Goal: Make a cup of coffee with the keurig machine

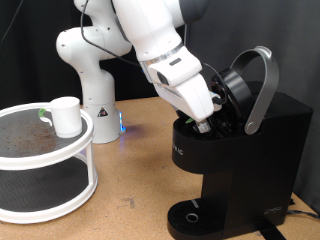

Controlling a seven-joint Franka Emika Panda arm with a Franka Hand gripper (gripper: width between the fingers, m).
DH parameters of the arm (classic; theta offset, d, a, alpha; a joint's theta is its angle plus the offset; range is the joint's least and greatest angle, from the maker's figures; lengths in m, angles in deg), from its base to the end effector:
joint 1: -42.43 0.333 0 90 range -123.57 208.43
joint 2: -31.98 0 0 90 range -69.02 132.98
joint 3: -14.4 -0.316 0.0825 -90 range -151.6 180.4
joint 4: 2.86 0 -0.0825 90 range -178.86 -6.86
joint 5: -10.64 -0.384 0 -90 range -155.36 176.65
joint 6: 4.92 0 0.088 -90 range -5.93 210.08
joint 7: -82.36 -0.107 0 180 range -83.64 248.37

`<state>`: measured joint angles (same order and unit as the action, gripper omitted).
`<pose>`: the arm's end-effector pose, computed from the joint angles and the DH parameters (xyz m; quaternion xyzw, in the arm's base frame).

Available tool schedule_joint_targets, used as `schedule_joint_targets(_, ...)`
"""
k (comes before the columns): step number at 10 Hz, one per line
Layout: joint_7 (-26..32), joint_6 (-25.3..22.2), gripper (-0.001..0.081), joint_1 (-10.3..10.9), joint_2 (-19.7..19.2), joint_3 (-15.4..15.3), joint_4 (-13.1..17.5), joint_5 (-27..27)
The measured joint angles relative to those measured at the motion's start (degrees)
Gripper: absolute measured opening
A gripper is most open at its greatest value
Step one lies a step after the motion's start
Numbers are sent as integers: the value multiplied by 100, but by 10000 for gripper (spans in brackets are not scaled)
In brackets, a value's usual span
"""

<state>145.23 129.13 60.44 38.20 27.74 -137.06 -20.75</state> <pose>0.4993 0.0483 0.3882 -0.8960 -0.3852 -0.1462 0.1657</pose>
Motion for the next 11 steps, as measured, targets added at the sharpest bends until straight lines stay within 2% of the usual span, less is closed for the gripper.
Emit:
schedule_joint_targets(2, 154, -79, 803, 0, 14, 13, 14, -216)
schedule_joint_targets(4, 477, -445, 803, -6, 146, 74, 86, -517)
schedule_joint_targets(6, 616, -810, 803, -30, 383, 153, 108, -582)
schedule_joint_targets(8, 541, -1081, 803, -62, 546, 176, 107, -362)
schedule_joint_targets(11, 150, -1113, 803, -64, 542, 126, 68, 13)
